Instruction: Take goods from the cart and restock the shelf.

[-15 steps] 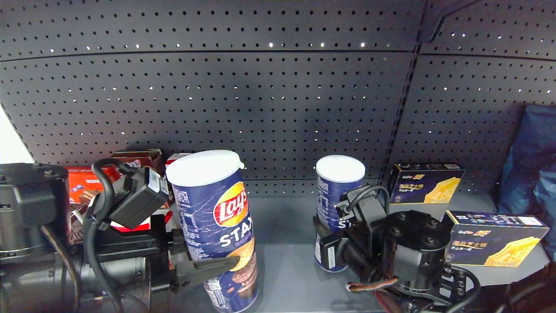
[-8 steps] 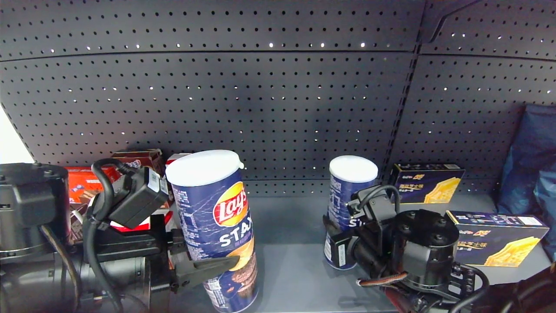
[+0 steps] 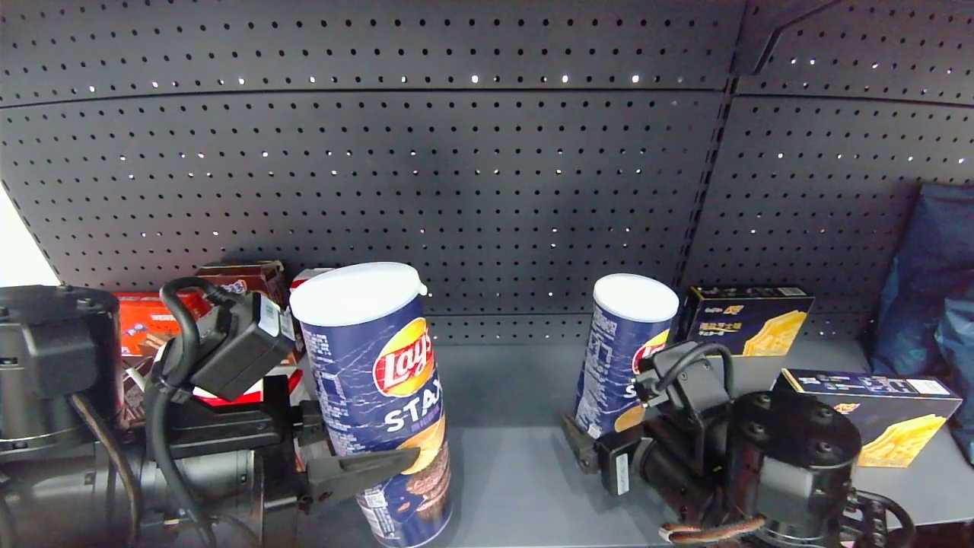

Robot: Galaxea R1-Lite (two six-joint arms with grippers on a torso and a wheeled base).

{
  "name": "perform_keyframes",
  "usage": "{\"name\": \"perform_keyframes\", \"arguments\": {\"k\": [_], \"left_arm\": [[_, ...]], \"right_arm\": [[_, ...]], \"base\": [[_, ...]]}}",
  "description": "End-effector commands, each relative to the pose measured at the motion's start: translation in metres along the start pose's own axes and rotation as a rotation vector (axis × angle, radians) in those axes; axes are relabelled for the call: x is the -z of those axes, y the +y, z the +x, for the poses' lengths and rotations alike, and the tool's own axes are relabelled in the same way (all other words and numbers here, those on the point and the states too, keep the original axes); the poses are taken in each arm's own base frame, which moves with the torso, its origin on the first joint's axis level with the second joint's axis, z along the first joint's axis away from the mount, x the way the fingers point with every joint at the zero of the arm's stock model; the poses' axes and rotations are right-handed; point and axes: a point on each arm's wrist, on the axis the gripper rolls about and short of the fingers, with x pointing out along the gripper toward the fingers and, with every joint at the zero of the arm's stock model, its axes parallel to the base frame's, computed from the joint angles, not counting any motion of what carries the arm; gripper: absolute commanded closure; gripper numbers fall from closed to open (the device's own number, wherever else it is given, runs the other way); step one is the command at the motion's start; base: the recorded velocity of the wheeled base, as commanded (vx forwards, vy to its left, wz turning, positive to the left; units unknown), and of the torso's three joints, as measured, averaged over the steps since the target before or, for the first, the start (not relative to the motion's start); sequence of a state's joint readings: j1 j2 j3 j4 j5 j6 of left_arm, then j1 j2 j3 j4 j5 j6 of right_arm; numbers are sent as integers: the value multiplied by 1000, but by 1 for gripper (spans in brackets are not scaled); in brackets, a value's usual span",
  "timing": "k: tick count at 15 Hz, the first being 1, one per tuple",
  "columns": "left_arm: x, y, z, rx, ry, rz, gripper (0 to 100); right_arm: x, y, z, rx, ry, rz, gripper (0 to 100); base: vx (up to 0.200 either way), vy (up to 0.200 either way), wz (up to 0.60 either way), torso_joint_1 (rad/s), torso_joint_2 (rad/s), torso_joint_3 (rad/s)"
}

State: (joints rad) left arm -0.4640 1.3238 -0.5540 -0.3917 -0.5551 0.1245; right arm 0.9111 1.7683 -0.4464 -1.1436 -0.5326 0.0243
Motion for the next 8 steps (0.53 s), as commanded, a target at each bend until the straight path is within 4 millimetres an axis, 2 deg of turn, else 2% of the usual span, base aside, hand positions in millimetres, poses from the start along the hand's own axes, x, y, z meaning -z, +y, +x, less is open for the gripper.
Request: {"name": "perform_keyframes", "arguments": {"k": [1,4,8], "left_arm": [[0,0,0,1,1,0,100],[0,0,0,1,-1,0,100],[0,0,0,1,-1,0,100]], "right_arm": [[-1,-8,-21,-23,-9,20,0],[1,-10,-25,-82,-14,33,0],[5,-4,-19,-129,-7,32,0]], "base": [[0,0,0,0,0,0],[0,0,0,0,0,0],[0,0,0,0,0,0]]}}
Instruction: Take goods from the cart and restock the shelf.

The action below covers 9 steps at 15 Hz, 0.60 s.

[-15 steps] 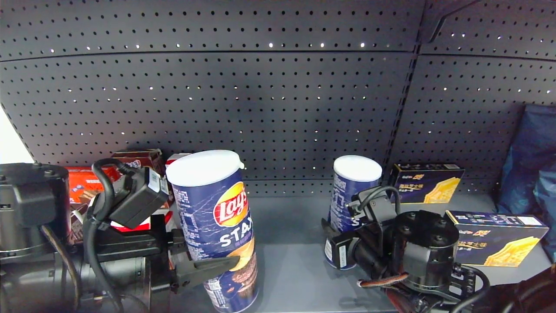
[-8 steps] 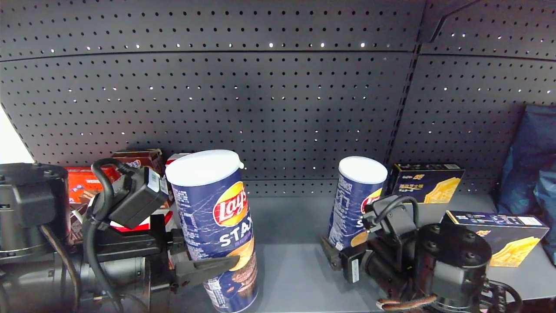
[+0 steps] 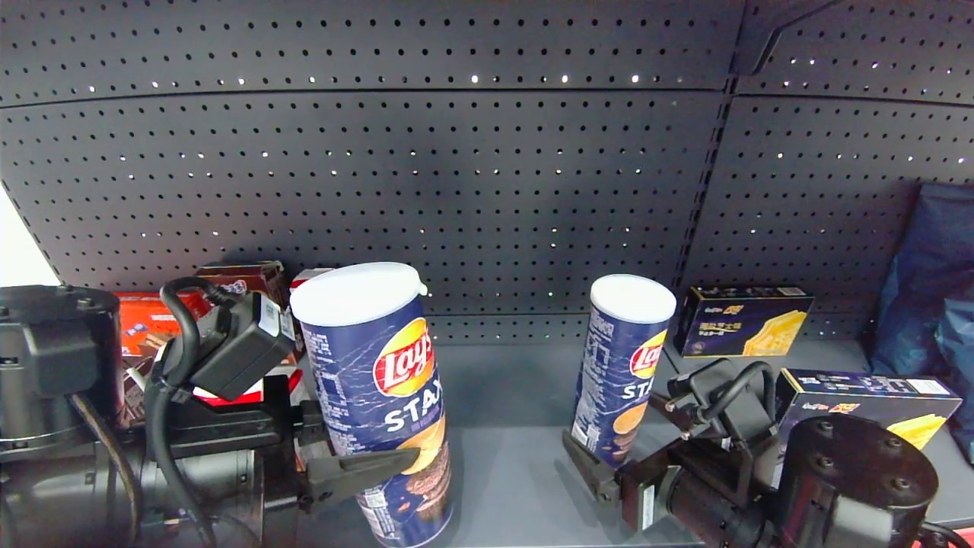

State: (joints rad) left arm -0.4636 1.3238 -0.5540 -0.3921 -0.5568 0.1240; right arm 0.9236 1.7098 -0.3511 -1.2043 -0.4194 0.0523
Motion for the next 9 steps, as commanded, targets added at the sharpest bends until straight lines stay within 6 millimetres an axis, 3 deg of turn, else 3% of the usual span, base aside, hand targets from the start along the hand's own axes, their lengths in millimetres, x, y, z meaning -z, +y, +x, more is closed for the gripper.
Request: {"name": "perform_keyframes", "arguments": {"k": [1,9], "left_arm": [[0,0,0,-2,0,0,100],[1,0,0,-2,1,-1,100]], "right_arm": [[3,3,2,-9,9,-7,0],[6,22,-11,-102,5,-19,0]], "base": [[0,0,0,0,0,0],[0,0,0,0,0,0]]}}
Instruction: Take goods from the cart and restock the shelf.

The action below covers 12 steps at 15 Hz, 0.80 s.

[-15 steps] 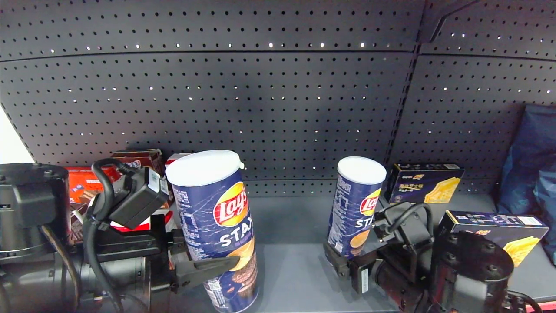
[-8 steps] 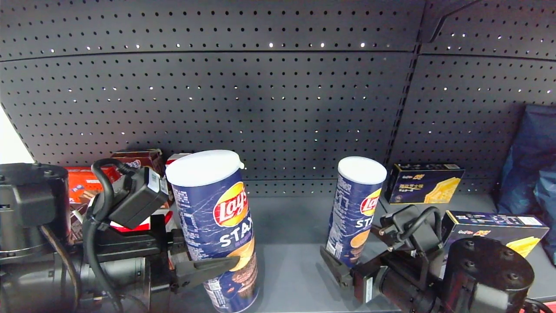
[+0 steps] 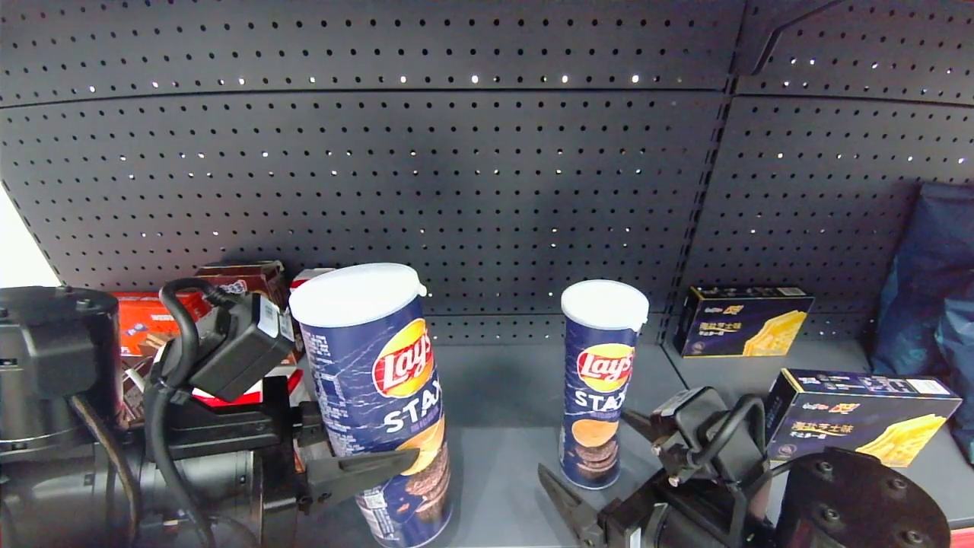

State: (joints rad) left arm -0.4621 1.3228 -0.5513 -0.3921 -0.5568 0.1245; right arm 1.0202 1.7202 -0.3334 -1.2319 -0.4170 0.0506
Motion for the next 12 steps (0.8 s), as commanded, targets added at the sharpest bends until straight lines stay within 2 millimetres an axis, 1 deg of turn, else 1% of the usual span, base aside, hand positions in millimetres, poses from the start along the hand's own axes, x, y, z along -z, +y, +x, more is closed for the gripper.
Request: {"name": "perform_keyframes", "arguments": {"k": [1,4,7,10,12], "left_arm": [[3,0,0,1,7,-5,100],[5,-2,-2,1,11,-9,100],[5,-2,-2,1,9,-6,100],[5,-2,-3,1,7,-5,100],[4,-2,-3,0,6,-6,100]], "right_arm": [[3,0,-2,-4,8,-4,0],[5,-4,-6,6,14,-6,0],[4,-11,-5,36,12,-4,0],[3,-16,-8,52,6,-1,0],[2,-23,-5,78,5,5,0]], "base": [[0,0,0,0,0,0],[0,0,0,0,0,0],[0,0,0,0,0,0],[0,0,0,0,0,0],[0,0,0,0,0,0]]}}
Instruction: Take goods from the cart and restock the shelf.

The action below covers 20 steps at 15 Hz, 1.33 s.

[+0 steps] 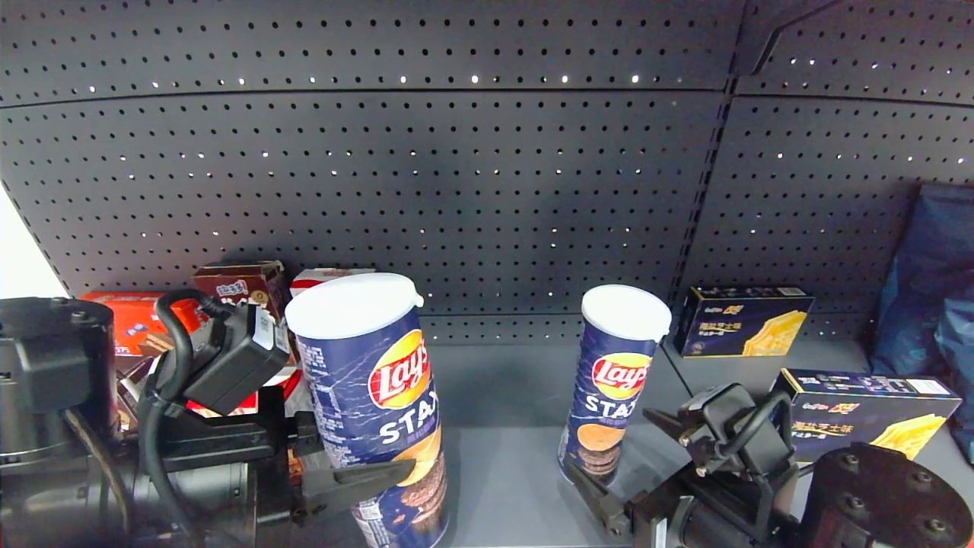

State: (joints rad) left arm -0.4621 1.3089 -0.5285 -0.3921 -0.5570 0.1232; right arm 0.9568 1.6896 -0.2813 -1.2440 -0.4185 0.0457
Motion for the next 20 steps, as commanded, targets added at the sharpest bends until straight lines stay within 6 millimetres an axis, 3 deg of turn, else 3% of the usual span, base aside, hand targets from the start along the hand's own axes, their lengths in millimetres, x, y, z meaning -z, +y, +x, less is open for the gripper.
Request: {"name": "perform_keyframes", "arguments": {"k": [1,6,15,19,20], "left_arm": [[0,0,0,-1,-1,0,100],[0,0,0,-1,0,0,100],[0,2,-1,-11,-4,-1,100],[0,2,-1,-9,-3,-2,100],[0,2,-1,-9,-3,-2,100]], "right_arm": [[-2,-5,4,16,-5,8,0],[-1,-15,20,18,-11,18,0],[20,-20,49,-29,-34,27,0],[24,-18,52,-45,-41,25,0],[24,-19,52,-52,-41,25,100]], "base": [[0,0,0,0,0,0],[0,0,0,0,0,0],[0,0,0,0,0,0],[0,0,0,0,0,0],[0,0,0,0,0,0]]}}
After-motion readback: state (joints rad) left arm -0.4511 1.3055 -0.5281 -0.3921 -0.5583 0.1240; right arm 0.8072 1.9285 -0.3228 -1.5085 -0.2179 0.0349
